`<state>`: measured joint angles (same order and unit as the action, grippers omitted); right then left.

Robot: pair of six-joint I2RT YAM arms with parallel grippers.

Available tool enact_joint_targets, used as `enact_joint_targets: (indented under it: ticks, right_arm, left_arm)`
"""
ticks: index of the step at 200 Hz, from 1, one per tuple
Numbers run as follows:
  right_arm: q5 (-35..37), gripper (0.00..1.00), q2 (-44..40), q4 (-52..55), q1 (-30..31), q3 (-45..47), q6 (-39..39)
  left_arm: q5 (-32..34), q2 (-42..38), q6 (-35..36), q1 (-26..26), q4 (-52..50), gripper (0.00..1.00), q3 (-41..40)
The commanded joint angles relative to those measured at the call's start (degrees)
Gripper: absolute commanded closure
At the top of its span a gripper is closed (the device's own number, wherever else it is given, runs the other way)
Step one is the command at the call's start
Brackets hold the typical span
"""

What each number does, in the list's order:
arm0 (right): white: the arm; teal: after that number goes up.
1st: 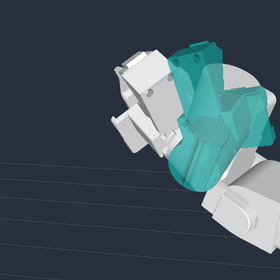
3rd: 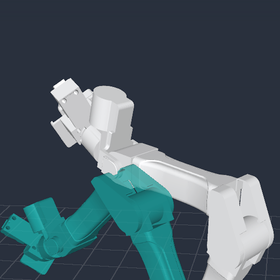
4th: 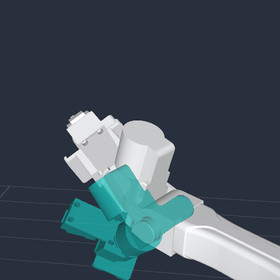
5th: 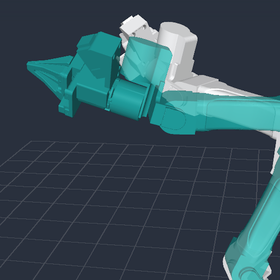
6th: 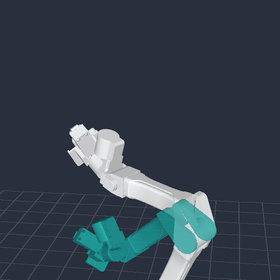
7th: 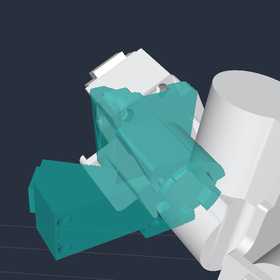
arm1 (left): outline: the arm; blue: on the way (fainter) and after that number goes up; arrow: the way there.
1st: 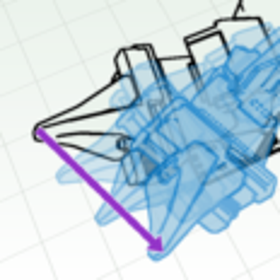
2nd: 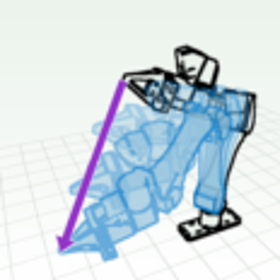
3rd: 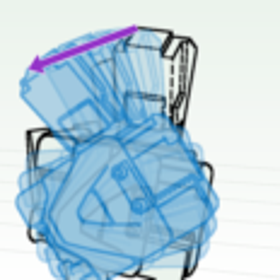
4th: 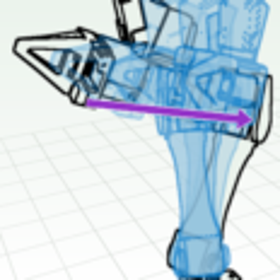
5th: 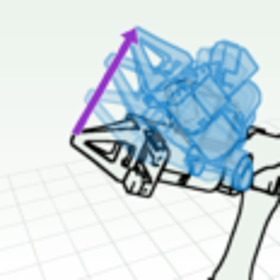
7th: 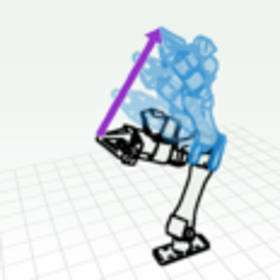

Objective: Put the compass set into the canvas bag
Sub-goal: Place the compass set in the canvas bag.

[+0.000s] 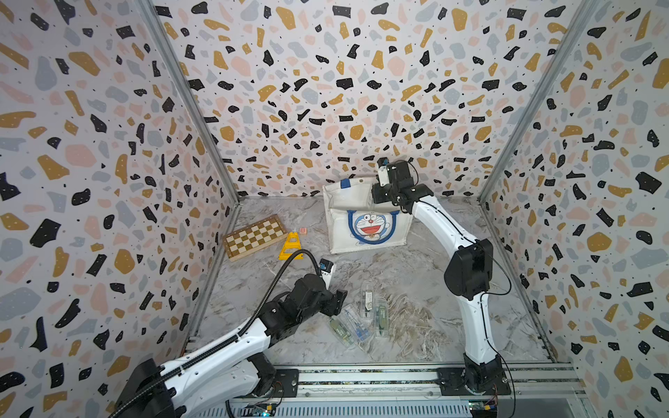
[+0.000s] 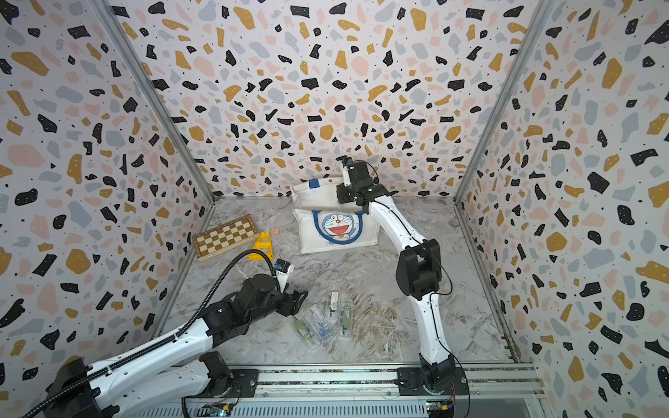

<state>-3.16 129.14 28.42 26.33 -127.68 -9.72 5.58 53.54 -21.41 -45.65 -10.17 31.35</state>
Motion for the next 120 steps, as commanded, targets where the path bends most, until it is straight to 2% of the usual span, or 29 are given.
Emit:
enact_joint_targets:
  ticks: [1,33,60,80,92,120]
  right_arm:
    - [0.5,1.0,-1.7,6.1,0.2,-2.9,0.4]
    - [-1.2,1.0,-0.7,6.9,0.2,-2.1,0.4]
    - [-1.1,0.77,-1.9,6.1,0.2,-2.3,0.4]
    - [-1.3,0.52,-3.0,6.0,0.2,-3.6,0.6]
    - [-1.1,0.42,-3.7,6.4,0.2,-5.1,0.7]
    - [-1.6,0.32,-7.7,7.0,0.1,-7.3,0.9]
  left_arm:
    - [1.0,-0.3,-0.5,0.1,-2.7,0.24,1.3]
    - [-0.1,0.1,-1.4,0.1,-4.2,0.24,2.1]
    - [-0.6,0.4,-2.5,0.2,-5.8,0.23,3.0]
    - [-0.3,0.5,-3.3,0.1,-6.0,0.24,2.9]
    - [-0.6,0.6,-3.5,0.1,-6.3,0.23,3.1]
    - [1.2,1.0,-5.4,0.1,-9.1,0.23,4.0]
